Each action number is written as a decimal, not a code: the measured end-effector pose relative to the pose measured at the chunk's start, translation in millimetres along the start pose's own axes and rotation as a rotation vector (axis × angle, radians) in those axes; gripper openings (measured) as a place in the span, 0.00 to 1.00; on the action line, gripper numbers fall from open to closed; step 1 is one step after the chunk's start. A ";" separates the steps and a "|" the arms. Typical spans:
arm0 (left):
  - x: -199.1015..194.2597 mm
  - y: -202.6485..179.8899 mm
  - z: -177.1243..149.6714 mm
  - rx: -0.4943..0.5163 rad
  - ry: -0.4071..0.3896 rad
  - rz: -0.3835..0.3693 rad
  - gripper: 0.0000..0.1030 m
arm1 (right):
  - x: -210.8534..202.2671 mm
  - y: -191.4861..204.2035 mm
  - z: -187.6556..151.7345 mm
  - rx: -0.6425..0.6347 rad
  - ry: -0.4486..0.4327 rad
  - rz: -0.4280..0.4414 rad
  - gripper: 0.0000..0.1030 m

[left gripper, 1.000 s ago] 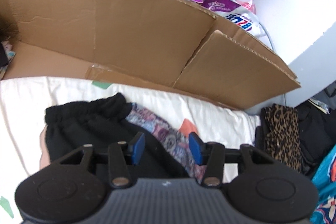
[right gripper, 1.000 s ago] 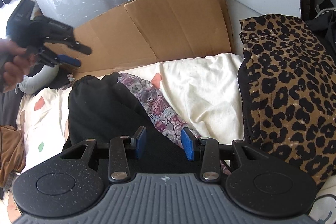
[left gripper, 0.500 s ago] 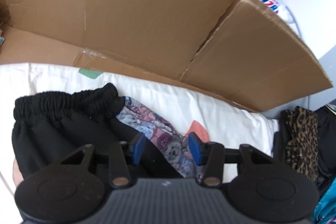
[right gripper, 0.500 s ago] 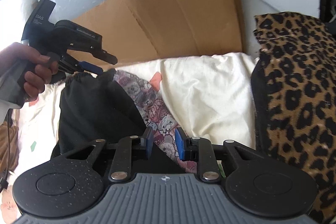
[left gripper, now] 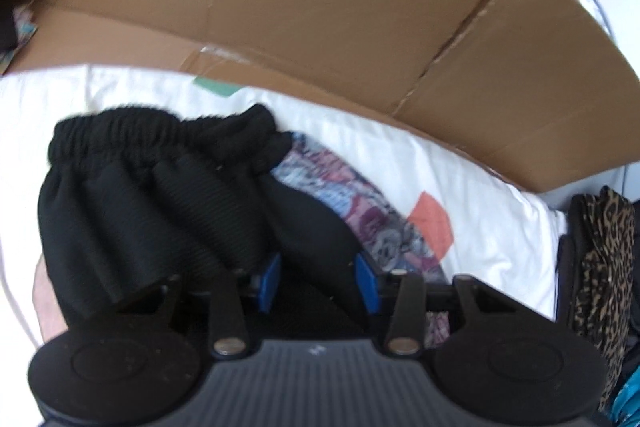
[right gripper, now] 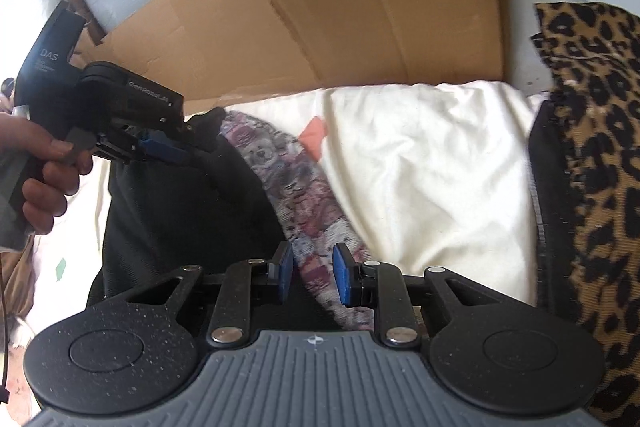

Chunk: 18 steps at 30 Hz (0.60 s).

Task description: Fold clothes

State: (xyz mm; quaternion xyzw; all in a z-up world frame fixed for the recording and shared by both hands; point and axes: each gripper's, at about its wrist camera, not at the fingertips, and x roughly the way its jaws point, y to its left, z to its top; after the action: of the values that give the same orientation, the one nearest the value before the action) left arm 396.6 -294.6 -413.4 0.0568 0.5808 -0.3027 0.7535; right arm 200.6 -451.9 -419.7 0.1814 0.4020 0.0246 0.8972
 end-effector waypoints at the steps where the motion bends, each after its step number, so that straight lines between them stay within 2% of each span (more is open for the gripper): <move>1: 0.3 2.3 -1.5 -0.008 0.005 0.004 0.43 | 0.9 1.0 -1.0 -0.004 0.006 0.003 0.27; 7: -0.3 15.0 -10.0 -0.059 0.027 0.014 0.44 | 4.7 2.1 -11.8 -0.033 0.043 0.017 0.28; 18: 15.3 30.8 -14.4 -0.225 0.032 0.018 0.44 | 11.0 2.1 -34.1 -0.136 0.106 0.013 0.29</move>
State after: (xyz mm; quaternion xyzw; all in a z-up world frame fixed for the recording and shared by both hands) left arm 402.8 -269.3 -440.1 -0.0182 0.6227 -0.2278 0.7483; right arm 183.3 -437.5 -447.6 0.1211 0.4449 0.0670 0.8848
